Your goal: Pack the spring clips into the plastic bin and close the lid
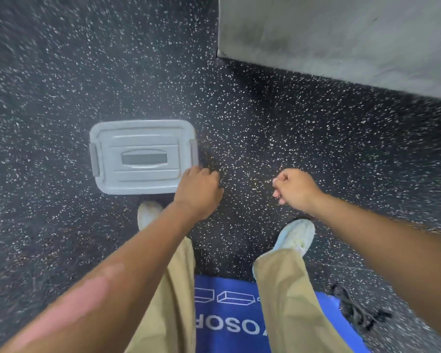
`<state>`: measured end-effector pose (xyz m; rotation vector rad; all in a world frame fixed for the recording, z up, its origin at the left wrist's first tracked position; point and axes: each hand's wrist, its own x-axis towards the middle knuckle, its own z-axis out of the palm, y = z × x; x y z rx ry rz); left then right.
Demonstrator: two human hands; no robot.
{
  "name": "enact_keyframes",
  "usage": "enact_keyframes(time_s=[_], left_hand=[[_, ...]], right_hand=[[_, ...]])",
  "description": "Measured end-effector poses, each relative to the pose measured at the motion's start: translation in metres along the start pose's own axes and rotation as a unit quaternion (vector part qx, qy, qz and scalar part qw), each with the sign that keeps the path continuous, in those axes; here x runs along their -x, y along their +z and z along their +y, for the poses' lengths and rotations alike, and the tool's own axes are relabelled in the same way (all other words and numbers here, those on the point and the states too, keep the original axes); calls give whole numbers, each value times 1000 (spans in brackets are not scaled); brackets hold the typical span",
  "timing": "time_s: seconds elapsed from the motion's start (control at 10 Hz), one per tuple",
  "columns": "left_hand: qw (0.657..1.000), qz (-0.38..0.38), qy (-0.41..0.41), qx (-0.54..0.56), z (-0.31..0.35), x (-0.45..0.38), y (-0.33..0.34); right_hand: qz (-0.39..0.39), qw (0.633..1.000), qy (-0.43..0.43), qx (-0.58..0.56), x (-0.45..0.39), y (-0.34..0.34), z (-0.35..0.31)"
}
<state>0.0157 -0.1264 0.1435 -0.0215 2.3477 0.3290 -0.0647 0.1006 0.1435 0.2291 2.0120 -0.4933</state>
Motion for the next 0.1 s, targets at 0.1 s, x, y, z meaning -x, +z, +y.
enact_keyframes(time_s=[0.1], left_hand=[[998, 20, -21, 59, 20, 38, -26]], right_hand=[[-8, 1000, 5, -21, 36, -16, -15]])
